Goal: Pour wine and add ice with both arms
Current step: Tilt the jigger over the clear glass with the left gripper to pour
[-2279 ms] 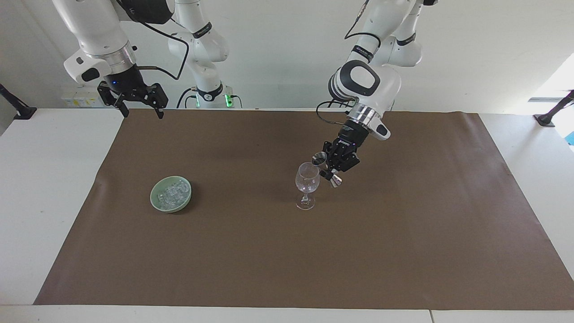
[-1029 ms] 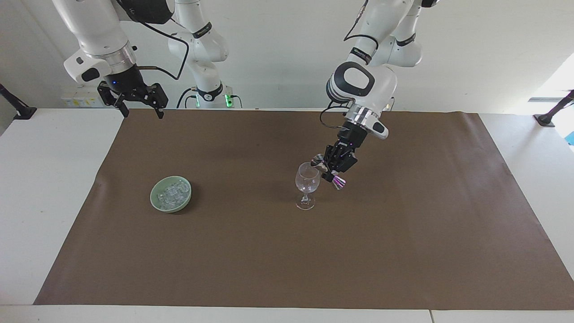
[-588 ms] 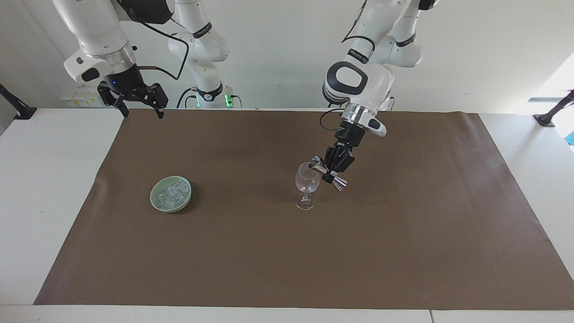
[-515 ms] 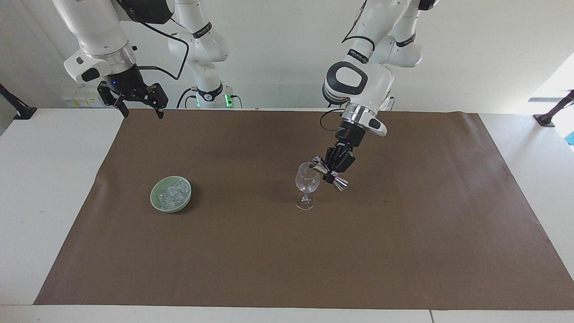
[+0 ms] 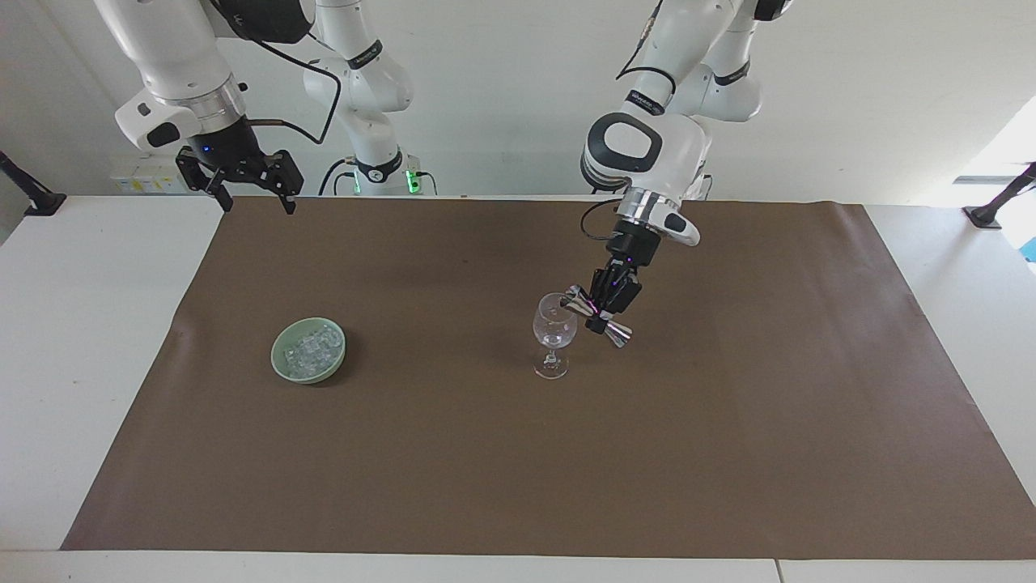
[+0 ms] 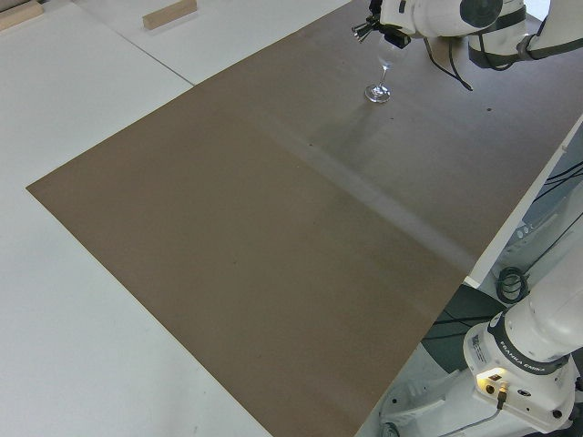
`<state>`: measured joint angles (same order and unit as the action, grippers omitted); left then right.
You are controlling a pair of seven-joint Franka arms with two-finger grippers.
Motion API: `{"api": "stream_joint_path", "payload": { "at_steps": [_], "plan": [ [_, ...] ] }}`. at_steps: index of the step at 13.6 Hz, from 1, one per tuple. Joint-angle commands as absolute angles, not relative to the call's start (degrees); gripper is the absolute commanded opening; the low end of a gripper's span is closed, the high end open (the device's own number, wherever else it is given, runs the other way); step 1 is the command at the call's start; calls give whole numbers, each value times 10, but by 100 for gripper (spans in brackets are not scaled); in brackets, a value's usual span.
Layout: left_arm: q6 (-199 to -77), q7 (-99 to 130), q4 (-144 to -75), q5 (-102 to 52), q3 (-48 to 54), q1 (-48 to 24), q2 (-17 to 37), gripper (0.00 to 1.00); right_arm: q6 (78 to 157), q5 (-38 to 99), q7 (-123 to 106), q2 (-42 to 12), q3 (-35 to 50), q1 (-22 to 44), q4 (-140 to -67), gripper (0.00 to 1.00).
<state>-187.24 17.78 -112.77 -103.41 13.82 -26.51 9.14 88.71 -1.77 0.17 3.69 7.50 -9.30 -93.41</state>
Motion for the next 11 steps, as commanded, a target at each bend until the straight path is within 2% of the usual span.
{"api": "stream_joint_path", "payload": {
  "at_steps": [1,11],
  "plan": [
    [-1896,160,-1114,-1019,132,-276,100,0,888,-15,-10,49,76,-95,-947,100],
    [-1933,130,-1109,-1018,132,-292,108,0,888,-15,-10,49,76,-95,-947,100]
  ]
}}
